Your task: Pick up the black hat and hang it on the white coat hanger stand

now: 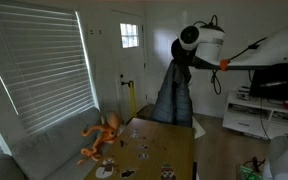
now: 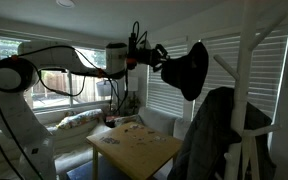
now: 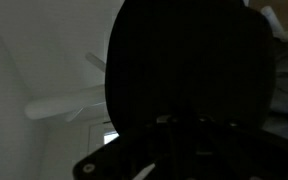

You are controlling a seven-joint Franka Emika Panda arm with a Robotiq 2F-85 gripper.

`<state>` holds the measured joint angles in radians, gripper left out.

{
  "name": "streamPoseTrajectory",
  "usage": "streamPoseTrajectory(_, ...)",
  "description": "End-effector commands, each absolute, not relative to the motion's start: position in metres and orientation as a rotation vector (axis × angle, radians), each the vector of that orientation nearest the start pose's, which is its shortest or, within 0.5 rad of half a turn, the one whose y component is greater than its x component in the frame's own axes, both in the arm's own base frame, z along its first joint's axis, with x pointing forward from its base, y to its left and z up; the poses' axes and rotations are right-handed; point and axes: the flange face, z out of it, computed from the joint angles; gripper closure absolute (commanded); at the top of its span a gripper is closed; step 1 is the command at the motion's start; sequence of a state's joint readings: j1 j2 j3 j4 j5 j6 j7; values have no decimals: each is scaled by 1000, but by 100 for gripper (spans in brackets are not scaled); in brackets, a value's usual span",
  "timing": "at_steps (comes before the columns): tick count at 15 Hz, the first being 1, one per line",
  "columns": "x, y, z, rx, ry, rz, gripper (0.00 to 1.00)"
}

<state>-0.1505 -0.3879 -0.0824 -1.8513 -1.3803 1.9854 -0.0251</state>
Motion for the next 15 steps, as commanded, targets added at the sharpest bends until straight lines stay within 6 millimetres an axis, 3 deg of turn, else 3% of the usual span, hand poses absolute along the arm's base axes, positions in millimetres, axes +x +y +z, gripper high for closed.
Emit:
streamPoseTrajectory(1, 425, -178, 810, 1672, 82, 348, 98)
streamPoseTrajectory(2, 425, -176, 795, 1710, 57, 318, 93)
streamPoseTrajectory(5, 423, -178, 804, 1701, 58, 346, 93)
streamPoseTrajectory(11, 425, -176, 803, 1702, 62, 347, 93)
streamPoseTrajectory(12, 425, -176, 803, 1702, 62, 347, 98)
streamPoseTrajectory(15, 427, -179, 822, 1664, 29, 385, 98)
